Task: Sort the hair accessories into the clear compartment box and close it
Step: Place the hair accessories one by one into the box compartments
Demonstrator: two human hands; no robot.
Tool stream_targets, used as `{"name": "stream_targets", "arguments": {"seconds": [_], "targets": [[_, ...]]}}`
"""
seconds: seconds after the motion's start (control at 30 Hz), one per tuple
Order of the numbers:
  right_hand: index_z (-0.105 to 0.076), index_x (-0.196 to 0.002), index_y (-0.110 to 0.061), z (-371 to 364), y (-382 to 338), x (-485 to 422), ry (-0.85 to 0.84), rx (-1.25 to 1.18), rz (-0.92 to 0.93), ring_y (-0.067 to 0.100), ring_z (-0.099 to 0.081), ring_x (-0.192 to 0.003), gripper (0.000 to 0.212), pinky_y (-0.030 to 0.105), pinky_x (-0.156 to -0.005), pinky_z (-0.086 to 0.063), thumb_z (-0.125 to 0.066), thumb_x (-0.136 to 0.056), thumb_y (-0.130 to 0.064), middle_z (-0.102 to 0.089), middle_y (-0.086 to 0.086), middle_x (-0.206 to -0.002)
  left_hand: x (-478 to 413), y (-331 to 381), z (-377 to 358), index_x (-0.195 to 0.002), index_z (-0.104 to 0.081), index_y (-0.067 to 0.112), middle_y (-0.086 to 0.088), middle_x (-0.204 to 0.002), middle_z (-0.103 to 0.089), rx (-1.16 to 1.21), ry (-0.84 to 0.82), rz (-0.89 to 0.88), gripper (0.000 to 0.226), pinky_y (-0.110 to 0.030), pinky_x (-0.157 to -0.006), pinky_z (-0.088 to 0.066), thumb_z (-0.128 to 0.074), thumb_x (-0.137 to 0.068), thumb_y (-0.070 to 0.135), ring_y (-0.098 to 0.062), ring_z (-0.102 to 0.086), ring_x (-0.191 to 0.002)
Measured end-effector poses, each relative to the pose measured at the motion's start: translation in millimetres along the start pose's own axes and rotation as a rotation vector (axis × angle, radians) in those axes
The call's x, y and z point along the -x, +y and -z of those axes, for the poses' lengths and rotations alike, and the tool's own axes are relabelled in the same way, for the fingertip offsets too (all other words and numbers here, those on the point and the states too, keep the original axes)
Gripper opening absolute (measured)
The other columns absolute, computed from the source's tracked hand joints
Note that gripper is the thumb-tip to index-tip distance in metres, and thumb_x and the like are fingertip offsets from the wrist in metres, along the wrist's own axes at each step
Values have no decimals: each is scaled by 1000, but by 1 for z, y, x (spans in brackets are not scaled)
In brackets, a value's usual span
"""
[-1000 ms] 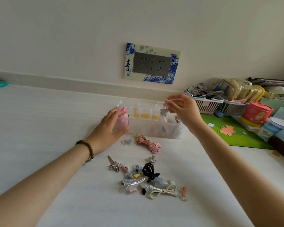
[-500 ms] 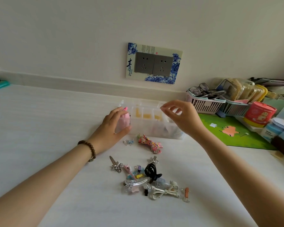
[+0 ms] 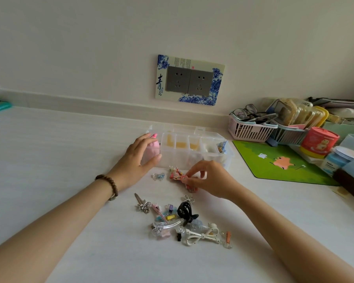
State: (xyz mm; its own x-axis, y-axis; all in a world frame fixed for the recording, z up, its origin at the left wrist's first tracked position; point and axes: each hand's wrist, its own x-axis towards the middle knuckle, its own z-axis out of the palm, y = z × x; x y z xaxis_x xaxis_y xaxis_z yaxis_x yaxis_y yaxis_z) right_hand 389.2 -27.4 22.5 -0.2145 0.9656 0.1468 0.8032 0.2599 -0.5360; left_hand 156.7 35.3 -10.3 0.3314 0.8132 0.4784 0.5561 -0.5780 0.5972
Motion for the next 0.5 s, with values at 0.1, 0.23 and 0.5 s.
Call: {"name": "stream_targets", "arguments": {"seconds": [0.1,0.23,0.5], "targets": [[-71,-85,-18,4,-2,3,-17,-98,34,3,-55,-67,15,12,-62,-43,-70,-79,-32,-64,-14,-76,1,0,1,-132,-33,36,19,-148,-22,7,-9,6,60,-26,-108,-18,-36,-79,64,0,-14,-137],[-65,-80,-9,23,-8,-3,101,-547,-5,5,-62,-63,8,10,-64,-48,-70,-78,-15,-70,0,-75,1,1,1,-131,-34,36,20,-148,-23,18,-4,-5,59,-23,-107,-16,-37,-81,65,2,-13,-137],[-66,-84,-6,62,12,-41,469,-416,-177,16,-61,-63,17,24,-61,-49,-75,-75,-17,-71,11,-80,2,7,3,-134,-33,30,18,-148,-21,9,-11,1,55,-22,-106,-16,-43,-85,52,0,-14,-136]]}}
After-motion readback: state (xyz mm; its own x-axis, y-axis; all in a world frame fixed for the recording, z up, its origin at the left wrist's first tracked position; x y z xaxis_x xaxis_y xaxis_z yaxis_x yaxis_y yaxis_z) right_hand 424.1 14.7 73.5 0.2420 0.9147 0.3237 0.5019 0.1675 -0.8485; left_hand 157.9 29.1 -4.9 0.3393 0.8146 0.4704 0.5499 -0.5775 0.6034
